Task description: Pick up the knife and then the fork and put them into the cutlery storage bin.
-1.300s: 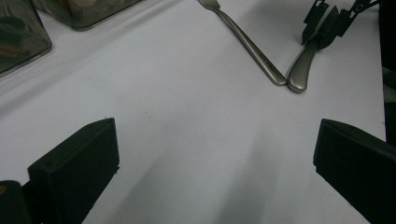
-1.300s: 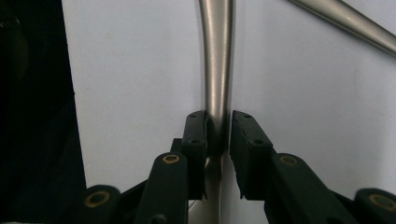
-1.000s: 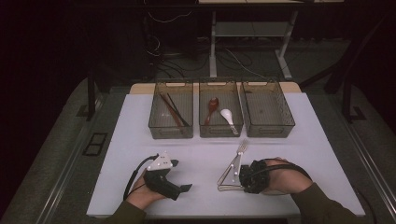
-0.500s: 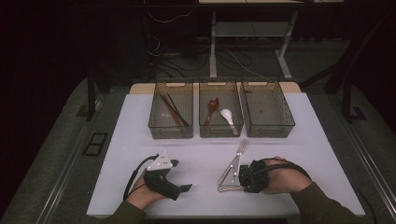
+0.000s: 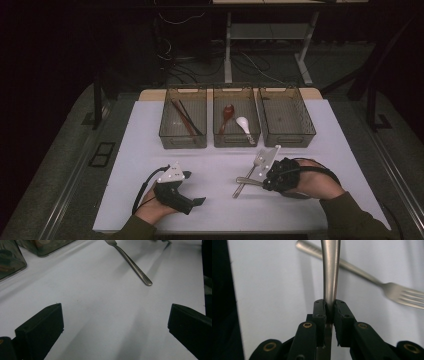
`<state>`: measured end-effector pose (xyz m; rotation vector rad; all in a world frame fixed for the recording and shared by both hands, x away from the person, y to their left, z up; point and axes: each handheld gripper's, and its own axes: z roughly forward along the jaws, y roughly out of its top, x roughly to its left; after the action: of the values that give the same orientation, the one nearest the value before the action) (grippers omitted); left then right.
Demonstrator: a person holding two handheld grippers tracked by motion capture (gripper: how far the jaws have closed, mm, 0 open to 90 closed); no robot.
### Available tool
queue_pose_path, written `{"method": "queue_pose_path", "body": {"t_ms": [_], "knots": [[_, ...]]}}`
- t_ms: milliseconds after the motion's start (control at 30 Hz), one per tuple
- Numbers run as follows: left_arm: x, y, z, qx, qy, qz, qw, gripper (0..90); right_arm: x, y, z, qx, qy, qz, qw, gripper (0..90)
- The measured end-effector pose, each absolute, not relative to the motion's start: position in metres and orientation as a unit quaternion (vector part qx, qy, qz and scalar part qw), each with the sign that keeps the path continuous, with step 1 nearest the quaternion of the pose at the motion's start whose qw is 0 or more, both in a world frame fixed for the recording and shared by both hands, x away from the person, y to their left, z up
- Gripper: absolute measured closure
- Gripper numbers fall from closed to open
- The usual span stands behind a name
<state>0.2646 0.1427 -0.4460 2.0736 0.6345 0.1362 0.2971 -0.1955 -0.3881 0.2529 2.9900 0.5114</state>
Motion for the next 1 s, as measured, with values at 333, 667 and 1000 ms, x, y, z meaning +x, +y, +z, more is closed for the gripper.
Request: {"method": "queue_pose_path", "body": {"t_ms": [333,667,1000], "knots": [[0.265,0.144,-0.445,0.842,0.255,0.057,0.472,0.0,0.313,-0.218,-0.379,0.164,0.953,0.242,0.072,79.8],[0.265,0.145,-0.444,0.839,0.255,0.058,0.477,0.0,0.32,-0.24,-0.371,0.247,0.916,0.305,0.085,79.8],[0.265,0.147,-0.443,0.837,0.255,0.061,0.481,0.0,0.324,-0.263,-0.367,0.289,0.879,0.366,0.099,79.8]]}}
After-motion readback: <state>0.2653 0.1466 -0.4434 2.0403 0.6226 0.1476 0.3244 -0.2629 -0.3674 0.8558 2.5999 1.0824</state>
